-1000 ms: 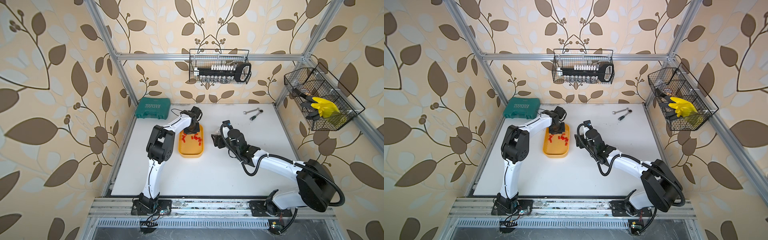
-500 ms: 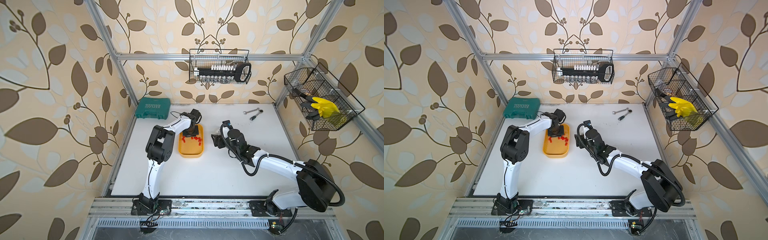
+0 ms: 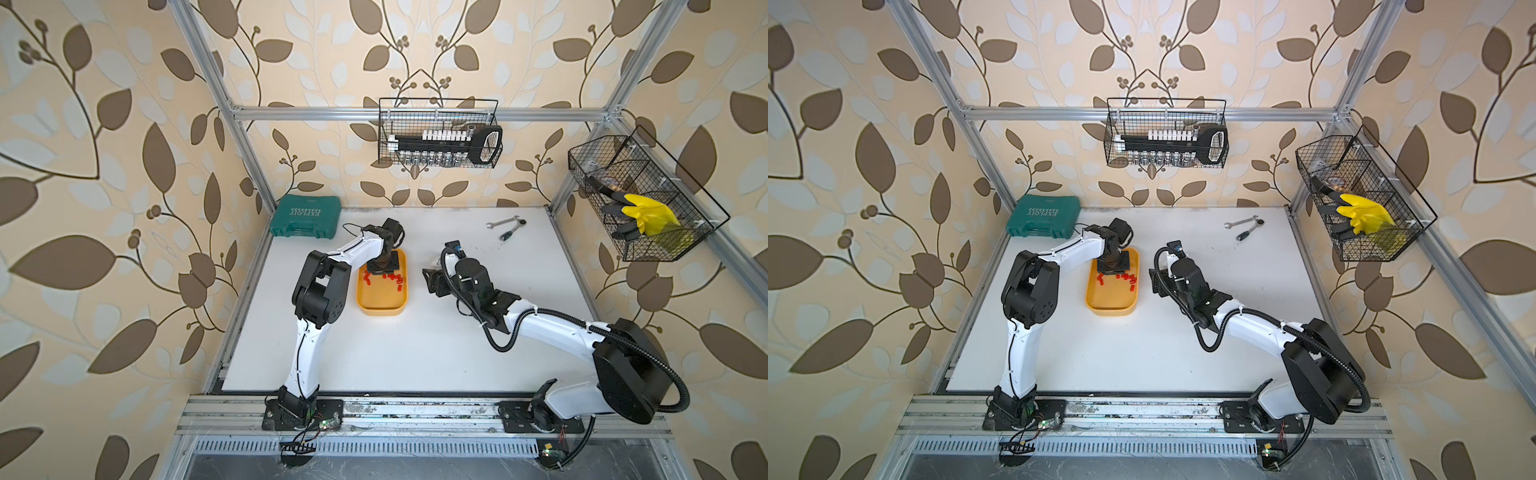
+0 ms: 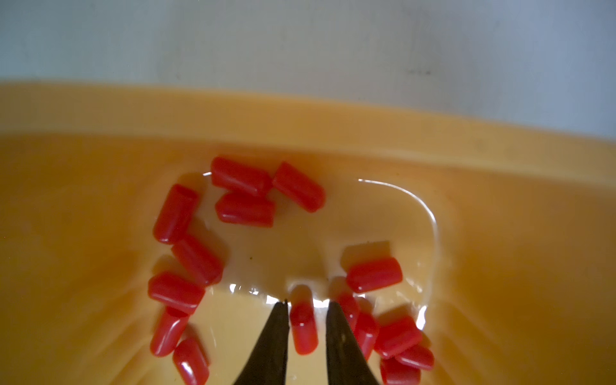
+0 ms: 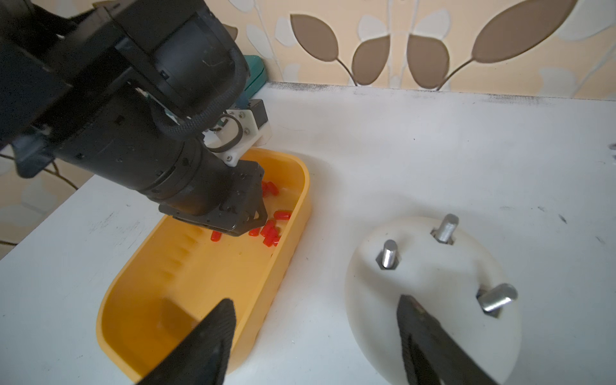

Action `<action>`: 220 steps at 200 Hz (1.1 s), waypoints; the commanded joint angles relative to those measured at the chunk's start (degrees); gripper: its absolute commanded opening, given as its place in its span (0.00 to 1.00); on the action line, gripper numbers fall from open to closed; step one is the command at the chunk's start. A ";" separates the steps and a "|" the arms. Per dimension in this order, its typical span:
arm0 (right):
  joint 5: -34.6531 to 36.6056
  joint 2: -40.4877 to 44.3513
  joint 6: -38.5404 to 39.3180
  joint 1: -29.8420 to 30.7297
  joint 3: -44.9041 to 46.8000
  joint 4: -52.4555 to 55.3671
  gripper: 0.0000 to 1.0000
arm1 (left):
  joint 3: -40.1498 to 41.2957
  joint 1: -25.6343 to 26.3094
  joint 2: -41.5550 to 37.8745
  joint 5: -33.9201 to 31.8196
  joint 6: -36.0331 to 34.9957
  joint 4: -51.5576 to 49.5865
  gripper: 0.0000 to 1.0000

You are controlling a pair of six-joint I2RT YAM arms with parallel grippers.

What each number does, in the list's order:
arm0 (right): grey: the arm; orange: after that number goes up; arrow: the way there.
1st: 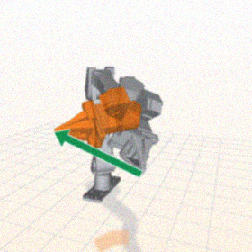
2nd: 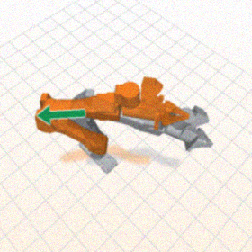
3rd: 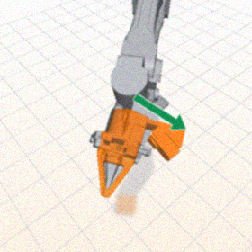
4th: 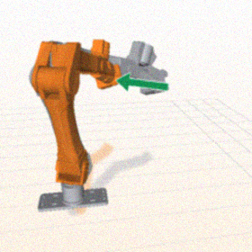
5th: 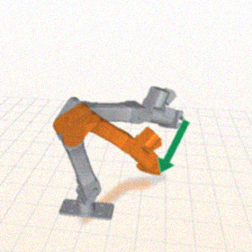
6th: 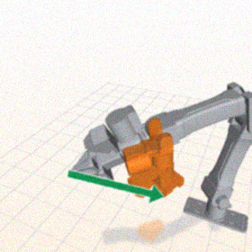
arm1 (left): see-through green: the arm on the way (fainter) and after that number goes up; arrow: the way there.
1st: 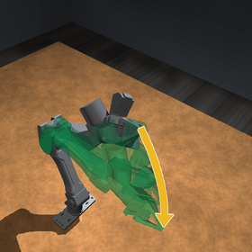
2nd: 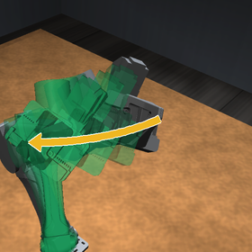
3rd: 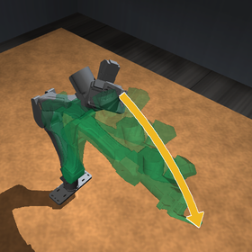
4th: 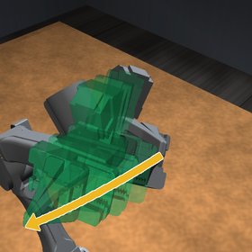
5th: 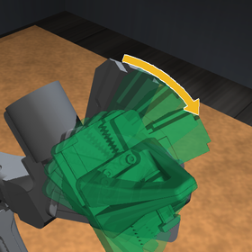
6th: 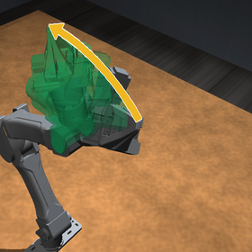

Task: Cover the protruding screws with screw protection sleeves
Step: Pick up the screw protection sleeve from the storage box.

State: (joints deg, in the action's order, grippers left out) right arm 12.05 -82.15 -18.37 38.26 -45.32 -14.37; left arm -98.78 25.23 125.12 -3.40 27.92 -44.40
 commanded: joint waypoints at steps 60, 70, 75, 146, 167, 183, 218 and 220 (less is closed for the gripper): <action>0.92 1.20 0.09 0.50 0.85 0.15 0.78 | 0.45 0.87 -0.86 -1.78 0.60 -1.12 0.21; 0.95 1.20 0.09 0.50 0.89 0.22 0.78 | 0.11 0.87 -0.72 -2.12 0.34 -1.38 0.21; 0.84 1.28 0.09 0.50 0.86 0.22 0.78 | -0.03 0.87 -0.75 -2.21 0.20 -1.39 0.21; 0.95 1.35 0.18 0.51 0.95 0.22 0.78 | -1.78 0.51 0.55 -3.53 -0.85 -1.30 0.28; 1.13 1.45 0.27 0.50 0.96 0.22 0.78 | -1.95 0.52 0.88 -3.30 -0.85 -0.98 0.26; 1.27 1.47 0.35 0.50 0.94 0.31 0.78 | -1.89 0.61 1.02 -2.93 -0.94 -0.95 0.23; 1.30 1.47 0.40 0.50 0.94 0.31 0.78 | -1.34 0.61 0.46 -2.52 -1.03 -0.64 0.18; 1.31 1.47 0.36 0.50 0.96 0.31 0.78 | -1.26 0.61 0.43 -2.43 -1.09 -0.63 0.18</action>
State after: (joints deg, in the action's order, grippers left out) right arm 12.27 -82.15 -18.35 38.26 -45.32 -14.35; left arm -98.94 25.54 126.13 -5.17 27.59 -44.73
